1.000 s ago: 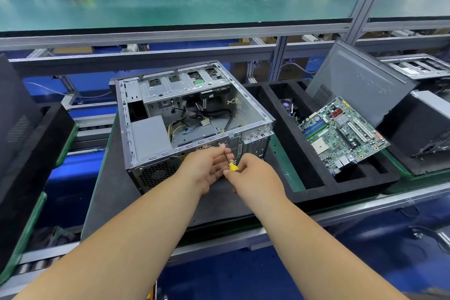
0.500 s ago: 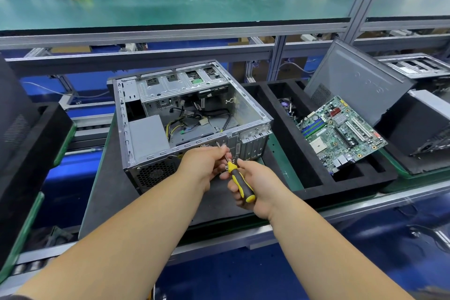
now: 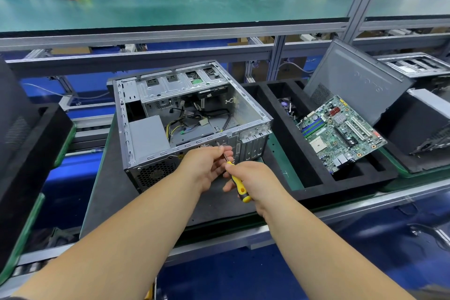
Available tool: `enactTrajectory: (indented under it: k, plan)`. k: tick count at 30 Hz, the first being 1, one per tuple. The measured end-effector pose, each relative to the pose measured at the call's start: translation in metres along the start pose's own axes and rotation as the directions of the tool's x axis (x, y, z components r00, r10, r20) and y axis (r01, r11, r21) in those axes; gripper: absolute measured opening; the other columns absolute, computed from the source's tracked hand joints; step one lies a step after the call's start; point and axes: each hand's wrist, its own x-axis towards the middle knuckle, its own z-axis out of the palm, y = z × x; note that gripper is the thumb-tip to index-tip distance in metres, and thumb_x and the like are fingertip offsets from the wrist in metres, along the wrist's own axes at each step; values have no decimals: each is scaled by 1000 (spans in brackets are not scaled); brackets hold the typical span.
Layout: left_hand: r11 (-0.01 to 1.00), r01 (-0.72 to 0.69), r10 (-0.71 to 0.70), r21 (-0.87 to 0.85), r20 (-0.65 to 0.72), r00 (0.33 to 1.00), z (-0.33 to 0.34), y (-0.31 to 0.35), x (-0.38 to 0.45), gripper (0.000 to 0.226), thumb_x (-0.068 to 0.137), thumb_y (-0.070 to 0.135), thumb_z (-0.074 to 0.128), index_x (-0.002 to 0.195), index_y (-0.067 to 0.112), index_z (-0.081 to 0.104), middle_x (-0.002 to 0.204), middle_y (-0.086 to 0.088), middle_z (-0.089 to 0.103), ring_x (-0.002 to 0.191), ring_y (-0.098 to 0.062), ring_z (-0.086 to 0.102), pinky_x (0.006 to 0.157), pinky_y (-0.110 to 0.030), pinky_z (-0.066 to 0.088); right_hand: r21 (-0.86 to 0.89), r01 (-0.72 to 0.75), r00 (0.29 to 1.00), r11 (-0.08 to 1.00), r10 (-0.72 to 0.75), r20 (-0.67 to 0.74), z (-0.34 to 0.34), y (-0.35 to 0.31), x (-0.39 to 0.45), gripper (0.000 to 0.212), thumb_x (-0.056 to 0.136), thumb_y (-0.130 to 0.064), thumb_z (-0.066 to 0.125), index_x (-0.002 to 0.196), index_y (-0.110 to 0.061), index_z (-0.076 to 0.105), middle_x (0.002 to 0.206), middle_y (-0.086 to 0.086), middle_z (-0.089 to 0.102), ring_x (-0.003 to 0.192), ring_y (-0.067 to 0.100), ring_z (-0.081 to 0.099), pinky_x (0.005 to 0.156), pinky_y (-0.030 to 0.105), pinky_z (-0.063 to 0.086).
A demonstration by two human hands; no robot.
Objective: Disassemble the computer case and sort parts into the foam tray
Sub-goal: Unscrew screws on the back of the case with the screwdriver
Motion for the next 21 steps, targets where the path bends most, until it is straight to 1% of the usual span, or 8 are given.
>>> enactTrajectory:
  k: [4, 8, 10, 12, 15, 17, 19, 21]
  plan:
    - [999, 35, -35, 27, -6, 999, -2, 1, 0, 22, 97, 18, 55, 84, 9, 69, 70, 0, 71, 57, -7, 66, 50, -17, 52, -364, 108, 987, 925, -143, -71, 1, -1, -3, 23, 93, -40, 56, 78, -23, 61, 62, -4, 72, 46, 2, 53, 46, 21, 42]
    - [996, 38, -34, 80, -51, 998, -2, -1, 0, 20, 86, 30, 72, 78, 12, 68, 64, 3, 69, 53, -7, 61, 46, -16, 49, -791, 116, 909, 600, -385, -159, 7, 4, -3, 25, 92, -46, 54, 83, -24, 46, 81, -5, 65, 75, 17, 58, 56, 31, 38]
    - [996, 19, -13, 83, -69, 998, 1, -3, 1, 17, 87, 24, 72, 80, 10, 66, 58, 4, 67, 45, -4, 56, 43, -15, 47, -869, 112, 874, 482, -465, -145, 10, 6, -2, 23, 94, -45, 52, 90, -25, 43, 89, -3, 62, 81, 22, 56, 57, 31, 33]
    - [997, -24, 30, 72, -85, 996, 3, -5, 2, 14, 90, 16, 68, 80, 6, 65, 54, 3, 65, 38, -3, 52, 41, -14, 45, -868, 119, 876, 482, -463, -137, 9, 7, 1, 23, 94, -46, 52, 91, -24, 45, 88, -4, 62, 79, 21, 54, 58, 31, 33]
    - [997, -66, 70, 45, -84, 994, 4, -5, 2, 14, 92, 8, 63, 80, 2, 64, 53, 1, 64, 38, -5, 53, 40, -15, 44, -649, 151, 955, 746, -279, -99, 2, 7, 5, 26, 91, -47, 57, 84, -22, 53, 71, -7, 61, 65, 15, 55, 52, 28, 35]
    - [997, -69, 71, 30, -88, 994, 5, -5, 3, 14, 93, 6, 62, 80, 1, 64, 52, 0, 64, 38, -6, 55, 39, -15, 44, -235, 60, 998, 970, -65, -13, -2, 6, 6, 32, 94, -46, 58, 89, -15, 63, 60, -5, 59, 53, 12, 52, 50, 24, 37]
    - [998, -57, 60, 31, -101, 993, 5, -5, 3, 14, 93, 8, 62, 81, 2, 65, 52, 0, 65, 36, -6, 52, 38, -15, 44, 143, -97, 988, 985, 78, 130, -4, 7, 5, 37, 98, -45, 54, 91, -11, 66, 55, -2, 57, 47, 10, 49, 47, 22, 36]
    - [998, -32, 37, 53, -101, 994, 5, -5, 3, 15, 94, 12, 62, 82, 5, 67, 53, 2, 65, 35, -5, 49, 37, -15, 42, 320, -202, 958, 926, 119, 261, -5, 8, 4, 39, 101, -44, 45, 92, -11, 63, 56, 0, 53, 45, 12, 43, 47, 22, 34]
